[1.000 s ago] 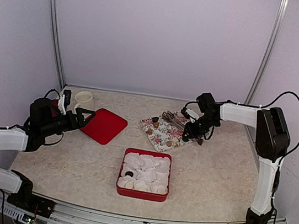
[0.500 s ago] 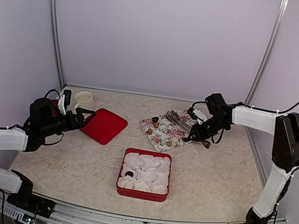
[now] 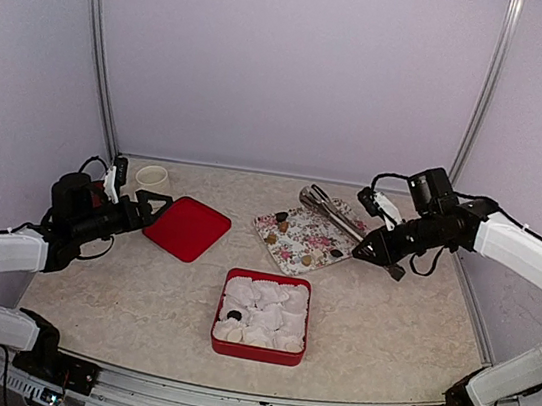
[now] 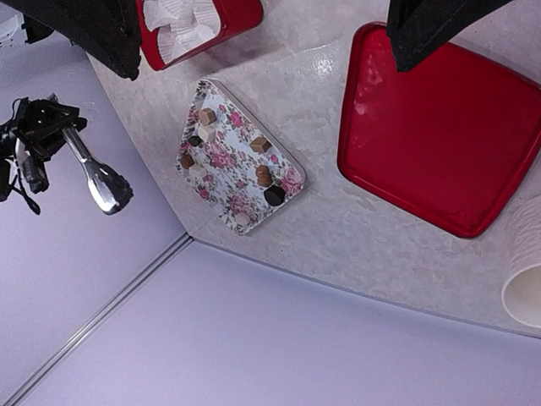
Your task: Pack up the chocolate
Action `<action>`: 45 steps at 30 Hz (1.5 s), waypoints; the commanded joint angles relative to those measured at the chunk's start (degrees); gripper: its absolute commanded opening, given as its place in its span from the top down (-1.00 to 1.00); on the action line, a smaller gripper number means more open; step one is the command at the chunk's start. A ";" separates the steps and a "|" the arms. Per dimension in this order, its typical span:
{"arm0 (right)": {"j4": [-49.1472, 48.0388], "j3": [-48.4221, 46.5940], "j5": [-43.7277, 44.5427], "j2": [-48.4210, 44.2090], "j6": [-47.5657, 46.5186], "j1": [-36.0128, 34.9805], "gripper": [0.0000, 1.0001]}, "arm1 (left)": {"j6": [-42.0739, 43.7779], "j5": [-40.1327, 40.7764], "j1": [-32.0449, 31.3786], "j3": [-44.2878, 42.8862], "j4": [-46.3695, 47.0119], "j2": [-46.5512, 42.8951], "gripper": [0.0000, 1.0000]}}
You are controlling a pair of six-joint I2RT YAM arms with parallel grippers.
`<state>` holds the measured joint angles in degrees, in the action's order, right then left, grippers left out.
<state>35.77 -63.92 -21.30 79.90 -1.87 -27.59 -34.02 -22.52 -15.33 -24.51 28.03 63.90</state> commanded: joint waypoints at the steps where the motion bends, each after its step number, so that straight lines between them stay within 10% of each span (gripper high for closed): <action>1: 5.17 2.69 -2.03 -7.33 -0.67 -4.62 0.56 | 0.75 -0.85 0.43 -1.99 -1.75 -0.85 -0.97; 18: 12.29 4.41 1.93 -8.94 10.75 -22.29 0.57 | 1.01 2.48 0.44 -4.84 -9.66 -1.02 -0.98; 45: 9.24 11.26 2.85 -3.96 17.39 -26.40 0.56 | -0.26 4.58 0.47 -4.71 -9.74 1.78 -0.98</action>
<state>46.44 -52.90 -17.78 75.35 16.12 -53.36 -34.30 -18.55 -15.29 -28.34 18.31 65.21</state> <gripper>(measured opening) 0.222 0.988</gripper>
